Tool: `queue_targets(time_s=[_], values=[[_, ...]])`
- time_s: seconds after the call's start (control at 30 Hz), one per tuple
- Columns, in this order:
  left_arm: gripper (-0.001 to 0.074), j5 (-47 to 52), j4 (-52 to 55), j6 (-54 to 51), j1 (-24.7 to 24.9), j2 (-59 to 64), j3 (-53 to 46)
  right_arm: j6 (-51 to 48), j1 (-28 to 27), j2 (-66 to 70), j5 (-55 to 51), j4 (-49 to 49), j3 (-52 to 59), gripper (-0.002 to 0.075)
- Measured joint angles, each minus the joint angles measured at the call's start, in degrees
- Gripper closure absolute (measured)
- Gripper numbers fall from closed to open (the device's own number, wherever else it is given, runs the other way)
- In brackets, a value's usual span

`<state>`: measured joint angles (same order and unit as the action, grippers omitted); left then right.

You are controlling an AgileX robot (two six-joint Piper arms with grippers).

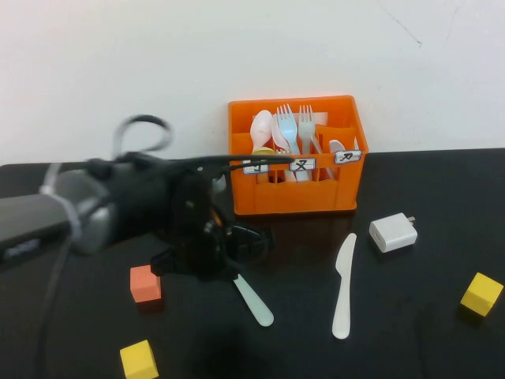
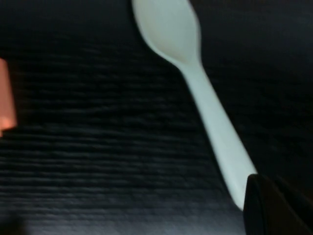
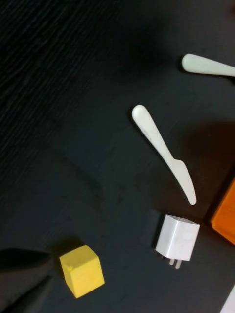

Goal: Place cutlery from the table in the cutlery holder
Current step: Pick up the spoon

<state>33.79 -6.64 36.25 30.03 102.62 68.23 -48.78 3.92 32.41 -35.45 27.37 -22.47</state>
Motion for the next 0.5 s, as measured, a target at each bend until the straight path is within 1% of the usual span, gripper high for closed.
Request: queue_targets(time_s=[0.07, 0.13, 0.17, 0.23, 0.33, 0.37, 0.4, 0.5], values=[[0.0735, 1.0, 8.3, 8.4, 1.5, 1.6, 1.6, 0.0, 0.0, 0.0, 0.1, 0.0, 0.0, 0.0728], [0.0713, 1.9, 14.1, 14.9, 2.5, 3.0, 2.8, 0.0, 0.0, 0.0, 0.1, 0.0, 0.0, 0.0728], [0.0685, 2.0, 15.9, 16.6, 2.9, 3.7, 3.3, 0.0, 0.0, 0.0, 0.2, 0.0, 0.0, 0.0728], [0.0603, 2.0, 17.4, 18.2, 3.1, 5.0, 4.4, 0.0, 0.0, 0.0, 0.2, 0.0, 0.0, 0.0728], [0.0432, 2.1, 17.5, 19.4, 3.1, 6.5, 5.7, 0.0, 0.0, 0.0, 0.2, 0.1, 0.0, 0.0728], [0.0386, 2.1, 17.5, 20.0, 3.1, 7.0, 5.9, 0.0, 0.0, 0.0, 0.2, 0.2, 0.0, 0.0728], [0.0355, 2.1, 17.5, 20.4, 3.1, 7.6, 6.1, 0.0, 0.0, 0.0, 0.2, 0.3, 0.0, 0.0728], [0.0316, 2.1, 17.5, 21.6, 3.1, 9.3, 6.4, 0.0, 0.0, 0.0, 0.2, 0.7, 0.0, 0.0728]])
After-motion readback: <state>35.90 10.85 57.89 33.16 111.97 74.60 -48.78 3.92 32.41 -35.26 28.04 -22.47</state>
